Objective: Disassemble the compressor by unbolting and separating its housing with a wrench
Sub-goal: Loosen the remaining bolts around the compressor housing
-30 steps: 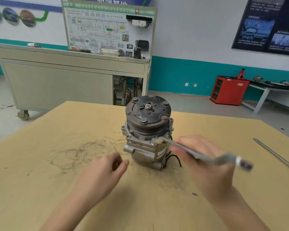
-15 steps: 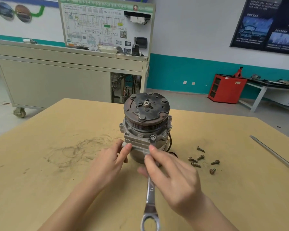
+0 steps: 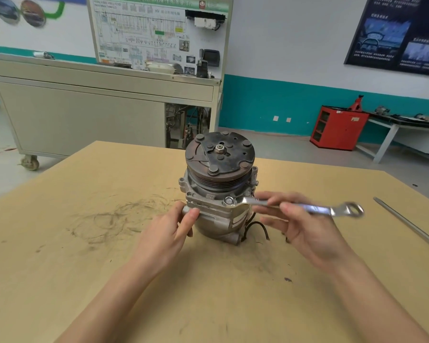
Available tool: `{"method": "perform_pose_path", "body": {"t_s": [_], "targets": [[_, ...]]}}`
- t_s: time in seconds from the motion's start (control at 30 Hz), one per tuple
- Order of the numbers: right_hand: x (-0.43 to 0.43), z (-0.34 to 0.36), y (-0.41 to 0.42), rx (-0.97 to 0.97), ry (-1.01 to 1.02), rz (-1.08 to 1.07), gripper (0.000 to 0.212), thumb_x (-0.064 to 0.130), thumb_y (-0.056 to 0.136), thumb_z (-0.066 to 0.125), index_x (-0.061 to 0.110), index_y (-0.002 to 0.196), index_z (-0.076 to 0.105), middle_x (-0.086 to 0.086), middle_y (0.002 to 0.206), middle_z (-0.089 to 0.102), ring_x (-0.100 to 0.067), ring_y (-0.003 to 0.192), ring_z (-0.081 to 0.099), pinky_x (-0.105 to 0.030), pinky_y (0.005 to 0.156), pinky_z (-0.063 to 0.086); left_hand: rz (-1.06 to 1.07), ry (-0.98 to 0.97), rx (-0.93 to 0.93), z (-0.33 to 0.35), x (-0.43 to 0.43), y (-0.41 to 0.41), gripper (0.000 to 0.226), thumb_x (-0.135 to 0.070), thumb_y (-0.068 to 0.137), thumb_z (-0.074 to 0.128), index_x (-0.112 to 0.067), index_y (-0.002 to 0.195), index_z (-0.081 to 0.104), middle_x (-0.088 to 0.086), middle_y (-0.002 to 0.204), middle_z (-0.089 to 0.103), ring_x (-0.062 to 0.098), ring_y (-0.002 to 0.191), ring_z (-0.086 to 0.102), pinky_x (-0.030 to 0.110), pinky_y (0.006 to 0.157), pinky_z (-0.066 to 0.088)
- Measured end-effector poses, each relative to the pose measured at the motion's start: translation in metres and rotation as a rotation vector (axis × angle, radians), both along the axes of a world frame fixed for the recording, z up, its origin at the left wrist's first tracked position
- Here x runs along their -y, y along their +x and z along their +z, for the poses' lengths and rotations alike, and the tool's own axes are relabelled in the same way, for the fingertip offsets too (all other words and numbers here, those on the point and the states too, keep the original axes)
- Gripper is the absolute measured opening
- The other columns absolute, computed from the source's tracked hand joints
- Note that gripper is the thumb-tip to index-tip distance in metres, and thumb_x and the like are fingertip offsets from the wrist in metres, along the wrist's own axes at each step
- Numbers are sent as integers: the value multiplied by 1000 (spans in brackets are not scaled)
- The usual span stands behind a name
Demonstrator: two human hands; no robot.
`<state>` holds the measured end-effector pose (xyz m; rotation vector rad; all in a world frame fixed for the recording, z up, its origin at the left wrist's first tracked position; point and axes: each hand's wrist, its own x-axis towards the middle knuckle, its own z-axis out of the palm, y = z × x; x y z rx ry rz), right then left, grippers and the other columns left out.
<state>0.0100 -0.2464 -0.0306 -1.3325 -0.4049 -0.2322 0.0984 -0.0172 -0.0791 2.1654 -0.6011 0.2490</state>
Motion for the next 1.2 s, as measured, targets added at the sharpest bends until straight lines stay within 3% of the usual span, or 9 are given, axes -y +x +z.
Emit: {"method": "perform_pose_path", "body": {"t_s": [0.1, 0.23, 0.37, 0.5, 0.57, 0.63, 0.7, 1.03, 1.2], "targets": [[18, 18, 18, -165, -7, 73, 16, 15, 87, 62, 12, 94, 75, -13, 111, 69, -28, 92, 69, -28, 70, 57, -18, 0, 1, 0, -1, -1, 66, -75, 72, 15, -23, 87, 52, -18, 69, 64, 7, 57, 57, 38, 70, 49], [9, 29, 22, -99, -4, -61, 20, 23, 79, 62, 12, 86, 77, -13, 87, 73, -27, 80, 71, -28, 67, 57, -26, 0, 2, 0, -1, 0, 67, -75, 72, 15, -22, 87, 52, -23, 69, 62, 8, 58, 57, 38, 69, 49], [-12, 26, 0, 257, -271, -589, 26, 34, 88, 58, 15, 83, 74, -3, 76, 74, -20, 67, 72, -22, 62, 56, -20, 16, 13, 0, -1, -1, 66, -76, 71, 13, -25, 86, 51, -23, 67, 62, 5, 59, 57, 33, 64, 45], [-38, 13, -19, 807, -946, -914, 42, 38, 94, 52, 3, 88, 75, 2, 88, 70, -8, 77, 65, -8, 81, 47, -21, 10, 16, -1, -1, 0, 64, -75, 71, 14, -25, 87, 51, -14, 65, 63, 4, 57, 57, 31, 64, 44], [-49, 7, -21, 991, -1160, -994, 37, 31, 93, 57, 0, 86, 75, -7, 88, 73, -14, 76, 68, -12, 83, 47, -22, 11, 16, -1, -1, 0, 65, -75, 71, 14, -24, 87, 51, -16, 64, 63, 4, 57, 56, 33, 65, 45], [-58, 2, -22, 1101, -1234, -1006, 30, 24, 89, 63, -4, 85, 75, -14, 85, 73, -21, 73, 71, -25, 68, 57, -27, 11, 22, -1, -2, 0, 65, -74, 72, 15, -24, 87, 52, -17, 62, 62, 4, 56, 56, 33, 64, 45], [-64, -2, -22, 1148, -1278, -1031, 29, 23, 89, 64, -4, 84, 74, -16, 83, 72, -24, 70, 70, -28, 58, 56, -28, 6, 27, 0, -1, 0, 64, -74, 72, 15, -23, 87, 52, -14, 65, 63, 4, 56, 56, 34, 65, 46], [-105, -10, -13, 1135, -1587, -1203, 20, 20, 74, 79, 2, 80, 74, -15, 73, 70, -19, 54, 59, -24, 50, 47, 3, 15, -20, -3, 0, 4, 45, -69, 75, 21, -29, 76, 43, -12, 61, 59, 5, 61, 55, 30, 61, 40], [-106, -12, -14, 1067, -1555, -1189, 19, 21, 78, 76, 2, 81, 74, -14, 76, 70, -20, 57, 60, -24, 53, 48, -10, -22, -20, -5, -2, -1, 38, -64, 88, 31, -31, 78, 45, -19, 66, 62, 5, 62, 56, 33, 60, 43]]}}
